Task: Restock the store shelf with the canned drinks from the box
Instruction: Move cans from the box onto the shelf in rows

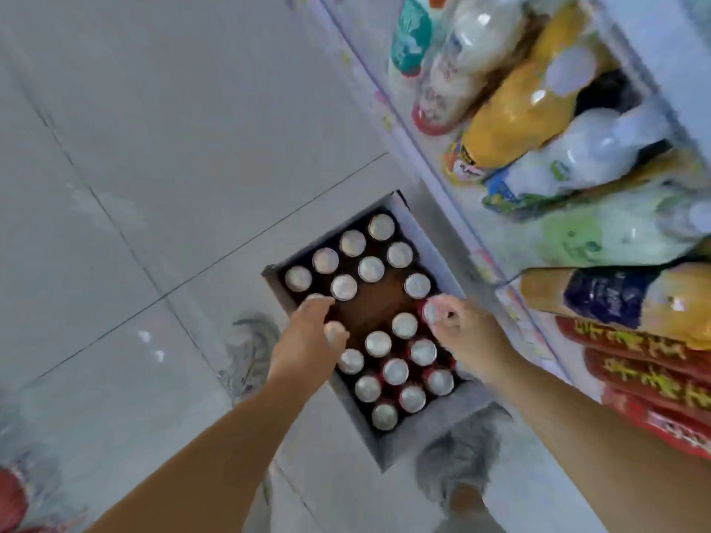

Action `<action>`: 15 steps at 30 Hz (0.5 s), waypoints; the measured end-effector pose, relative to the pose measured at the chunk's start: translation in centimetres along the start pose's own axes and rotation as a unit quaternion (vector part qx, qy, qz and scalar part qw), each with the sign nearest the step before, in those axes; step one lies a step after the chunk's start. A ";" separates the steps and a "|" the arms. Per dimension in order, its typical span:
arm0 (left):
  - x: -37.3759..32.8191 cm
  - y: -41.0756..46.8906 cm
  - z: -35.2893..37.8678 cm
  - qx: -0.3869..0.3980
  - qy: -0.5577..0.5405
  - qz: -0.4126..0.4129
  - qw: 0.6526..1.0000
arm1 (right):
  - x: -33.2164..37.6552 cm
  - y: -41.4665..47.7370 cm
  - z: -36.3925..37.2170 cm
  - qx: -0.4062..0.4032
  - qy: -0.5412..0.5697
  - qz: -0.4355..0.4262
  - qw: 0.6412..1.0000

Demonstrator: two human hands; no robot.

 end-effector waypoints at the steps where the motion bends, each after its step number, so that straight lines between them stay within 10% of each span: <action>1: 0.9 2.0 0.9 -0.010 -0.010 0.011 1.000 | -0.2 2.3 1.5 -0.005 -0.004 -0.004 1.000; 15: 5.6 13.6 9.6 -0.123 0.141 0.073 0.980 | 1.3 18.7 12.1 -0.036 -0.207 -0.154 0.966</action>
Point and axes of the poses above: each hand's wrist, its own y-axis towards the middle knuckle, its own z-axis out of the palm, x = y × z, the point moved 8 cm from there along y, towards the middle knuckle, and after that the axes turned 7 degrees about -y, right-handed, at the moved point
